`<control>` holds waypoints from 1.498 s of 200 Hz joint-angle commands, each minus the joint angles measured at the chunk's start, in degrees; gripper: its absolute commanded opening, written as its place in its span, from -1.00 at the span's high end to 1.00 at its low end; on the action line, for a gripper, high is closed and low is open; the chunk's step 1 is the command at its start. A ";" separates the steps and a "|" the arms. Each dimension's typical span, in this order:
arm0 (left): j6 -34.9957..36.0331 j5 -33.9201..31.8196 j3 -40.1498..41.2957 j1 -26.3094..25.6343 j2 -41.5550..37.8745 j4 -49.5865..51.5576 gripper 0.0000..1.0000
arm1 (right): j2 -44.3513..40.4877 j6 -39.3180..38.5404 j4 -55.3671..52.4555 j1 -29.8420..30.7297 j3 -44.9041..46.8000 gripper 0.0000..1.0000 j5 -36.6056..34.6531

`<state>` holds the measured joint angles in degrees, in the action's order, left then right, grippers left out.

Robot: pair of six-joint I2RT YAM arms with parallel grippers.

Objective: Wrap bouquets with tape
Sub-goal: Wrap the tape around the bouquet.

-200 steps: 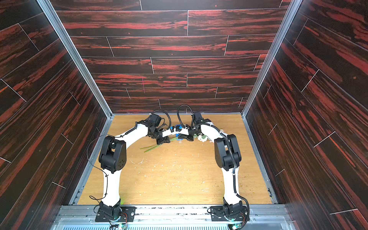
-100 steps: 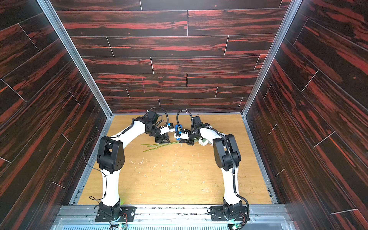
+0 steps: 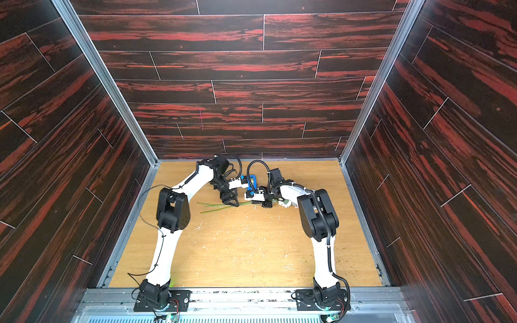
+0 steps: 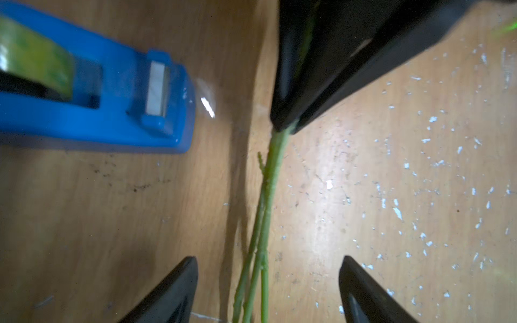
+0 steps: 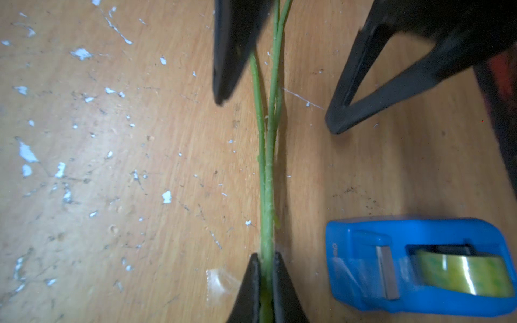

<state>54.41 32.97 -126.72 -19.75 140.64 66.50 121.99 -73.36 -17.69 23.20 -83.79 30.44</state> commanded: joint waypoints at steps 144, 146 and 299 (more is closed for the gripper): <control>-0.74 -11.32 -9.95 -4.05 7.69 8.38 -0.63 | -5.97 -4.19 2.59 0.92 3.84 1.00 -2.53; -0.72 -11.50 -9.95 -4.11 7.71 8.38 -0.61 | -5.98 -4.14 2.58 1.00 3.82 1.00 -2.54; -0.26 -23.82 0.41 -5.48 -0.21 -3.69 1.00 | -11.85 4.66 4.68 2.91 7.25 0.40 -4.62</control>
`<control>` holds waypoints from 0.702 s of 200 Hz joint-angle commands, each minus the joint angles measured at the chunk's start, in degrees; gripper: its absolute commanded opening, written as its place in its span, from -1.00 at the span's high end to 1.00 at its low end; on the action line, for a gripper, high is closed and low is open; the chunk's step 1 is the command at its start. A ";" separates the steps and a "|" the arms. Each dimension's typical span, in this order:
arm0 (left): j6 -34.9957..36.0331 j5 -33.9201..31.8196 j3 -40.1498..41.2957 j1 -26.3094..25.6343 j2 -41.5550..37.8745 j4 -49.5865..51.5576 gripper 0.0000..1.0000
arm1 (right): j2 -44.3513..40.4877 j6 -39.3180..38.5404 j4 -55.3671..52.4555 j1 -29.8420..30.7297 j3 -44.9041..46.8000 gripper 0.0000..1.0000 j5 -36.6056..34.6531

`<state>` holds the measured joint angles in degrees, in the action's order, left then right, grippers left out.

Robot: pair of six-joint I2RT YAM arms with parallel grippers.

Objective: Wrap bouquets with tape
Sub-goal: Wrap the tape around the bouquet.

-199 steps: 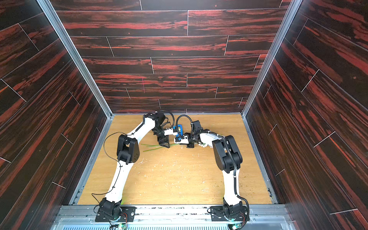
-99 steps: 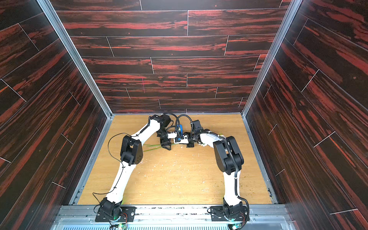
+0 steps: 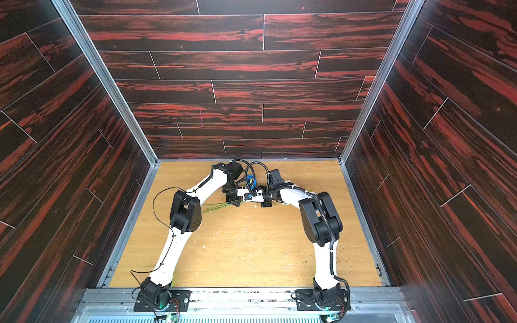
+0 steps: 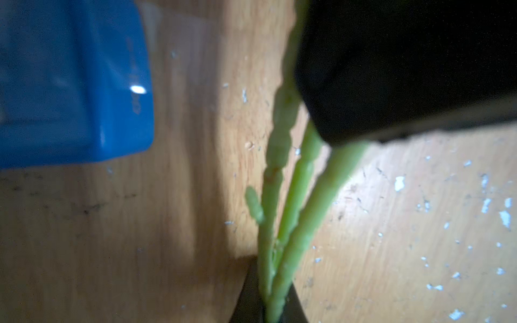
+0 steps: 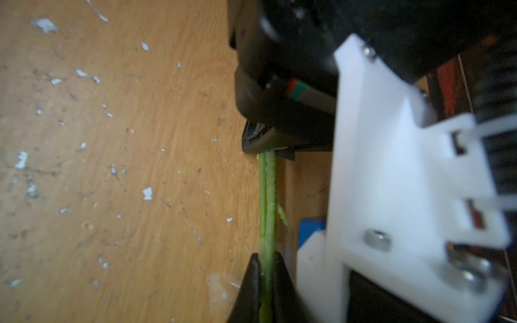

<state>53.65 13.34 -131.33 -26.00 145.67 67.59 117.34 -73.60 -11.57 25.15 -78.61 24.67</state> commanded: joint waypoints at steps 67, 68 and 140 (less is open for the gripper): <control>-0.81 -11.53 25.30 -0.43 -18.12 -28.94 1.00 | -24.39 10.61 7.60 0.49 14.06 0.14 -8.61; -0.82 -11.65 25.54 -0.49 -18.30 -29.28 1.00 | -24.59 10.64 7.96 0.46 14.25 0.14 -8.82; 5.24 -22.87 47.15 -4.24 -30.35 -61.04 1.00 | -26.75 28.36 8.71 -4.50 5.59 -0.69 -4.13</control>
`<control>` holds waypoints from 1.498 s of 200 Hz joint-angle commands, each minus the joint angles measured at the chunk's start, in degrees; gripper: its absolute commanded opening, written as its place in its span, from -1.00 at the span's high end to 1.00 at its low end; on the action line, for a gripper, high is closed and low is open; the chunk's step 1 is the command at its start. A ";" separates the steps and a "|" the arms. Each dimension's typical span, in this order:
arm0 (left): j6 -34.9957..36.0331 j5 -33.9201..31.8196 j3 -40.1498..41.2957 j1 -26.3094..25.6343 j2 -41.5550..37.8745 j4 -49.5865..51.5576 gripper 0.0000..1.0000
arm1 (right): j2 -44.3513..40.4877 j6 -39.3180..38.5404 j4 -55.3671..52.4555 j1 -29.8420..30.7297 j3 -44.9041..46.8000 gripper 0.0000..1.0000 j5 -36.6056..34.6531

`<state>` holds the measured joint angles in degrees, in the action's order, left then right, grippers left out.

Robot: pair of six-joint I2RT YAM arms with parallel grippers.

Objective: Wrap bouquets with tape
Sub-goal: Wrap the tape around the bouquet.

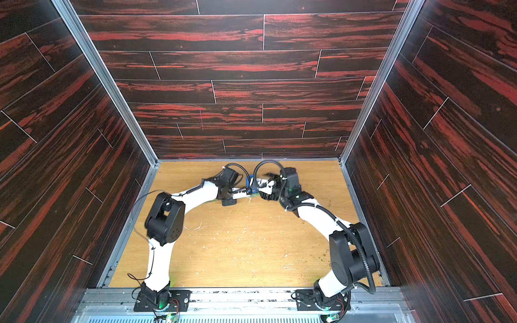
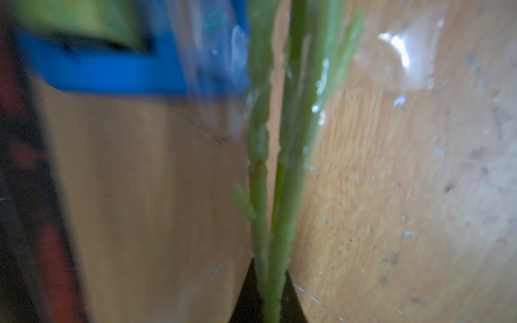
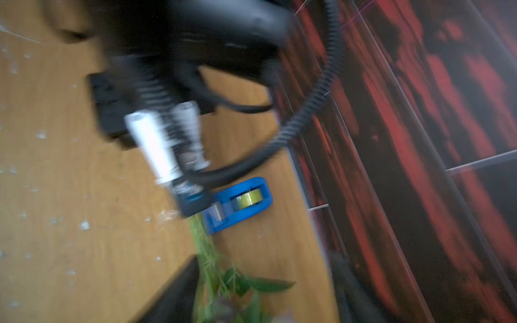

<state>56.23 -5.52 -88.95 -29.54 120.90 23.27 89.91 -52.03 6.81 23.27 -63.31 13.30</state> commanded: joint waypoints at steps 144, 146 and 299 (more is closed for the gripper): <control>11.65 -12.06 22.34 -3.90 -7.61 -50.95 1.00 | 37.84 -0.56 -73.72 -3.53 -62.32 -0.06 17.11; 11.70 -12.19 22.44 -3.94 -7.52 -51.28 1.00 | 38.29 -0.60 -74.16 -3.48 -62.78 -0.06 17.18; 12.15 -11.43 24.41 -4.26 -7.08 -55.38 1.00 | 51.29 -2.20 -78.86 -2.08 -72.70 -0.13 11.99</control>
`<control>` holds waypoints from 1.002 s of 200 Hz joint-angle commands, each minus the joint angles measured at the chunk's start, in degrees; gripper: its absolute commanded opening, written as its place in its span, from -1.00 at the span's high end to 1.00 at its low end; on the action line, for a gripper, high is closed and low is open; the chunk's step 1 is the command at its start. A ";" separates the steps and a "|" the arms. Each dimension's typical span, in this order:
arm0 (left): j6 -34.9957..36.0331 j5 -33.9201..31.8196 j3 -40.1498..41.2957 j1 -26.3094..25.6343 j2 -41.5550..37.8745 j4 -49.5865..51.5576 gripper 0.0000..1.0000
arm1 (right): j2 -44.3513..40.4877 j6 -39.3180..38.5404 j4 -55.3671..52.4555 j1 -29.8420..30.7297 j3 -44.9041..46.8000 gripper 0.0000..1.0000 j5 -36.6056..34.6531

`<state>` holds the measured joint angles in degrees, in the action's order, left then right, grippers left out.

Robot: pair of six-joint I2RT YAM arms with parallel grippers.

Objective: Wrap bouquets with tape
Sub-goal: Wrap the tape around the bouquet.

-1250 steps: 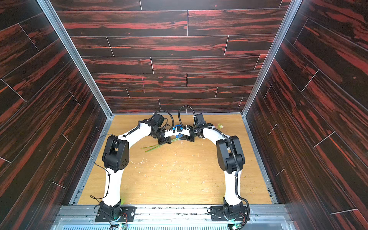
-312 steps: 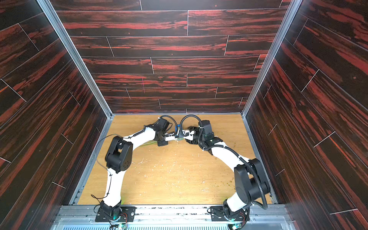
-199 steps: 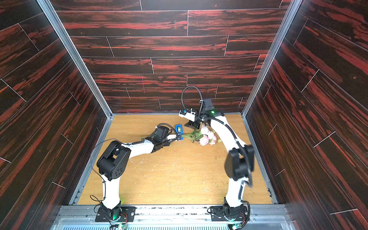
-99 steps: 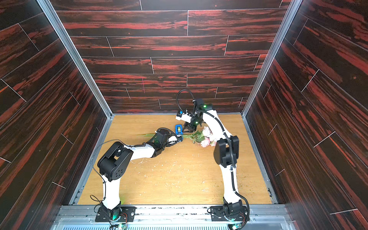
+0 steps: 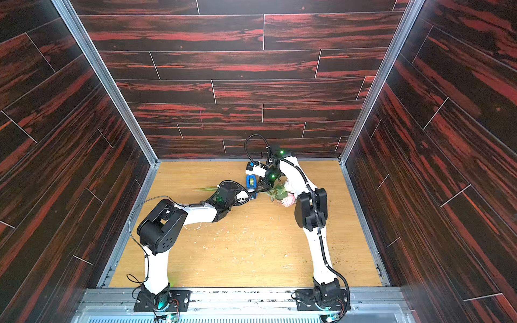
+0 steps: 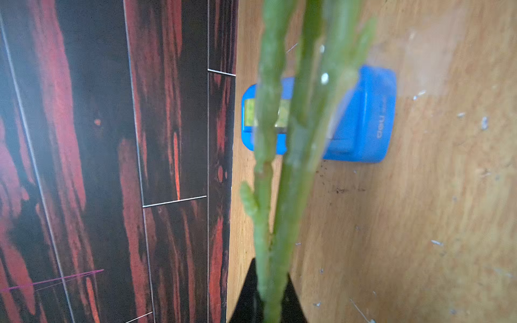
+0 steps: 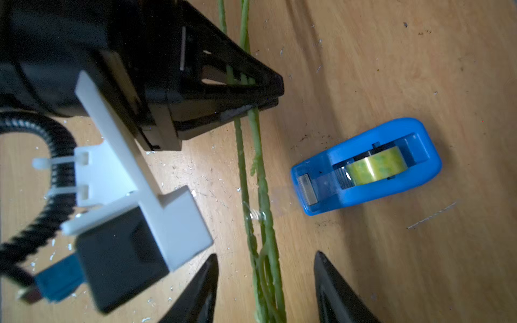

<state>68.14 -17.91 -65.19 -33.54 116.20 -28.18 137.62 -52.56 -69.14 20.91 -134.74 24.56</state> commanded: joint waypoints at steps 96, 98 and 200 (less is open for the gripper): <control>-0.18 1.94 0.53 -0.48 -2.80 -4.09 1.00 | 5.22 -4.46 0.31 0.32 -0.38 -0.07 -2.16; -0.26 2.05 0.55 -0.50 -2.82 -4.01 1.00 | 5.25 -4.41 0.52 0.29 -0.32 -0.07 -2.28; -1.44 3.04 -1.41 -0.74 -2.03 -2.40 1.00 | 7.45 -5.62 3.95 1.02 -1.76 0.21 -3.44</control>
<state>67.42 -16.99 -64.64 -33.71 116.20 -28.67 141.27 -56.95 -66.85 21.28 -134.87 20.71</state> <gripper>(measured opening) 0.091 0.425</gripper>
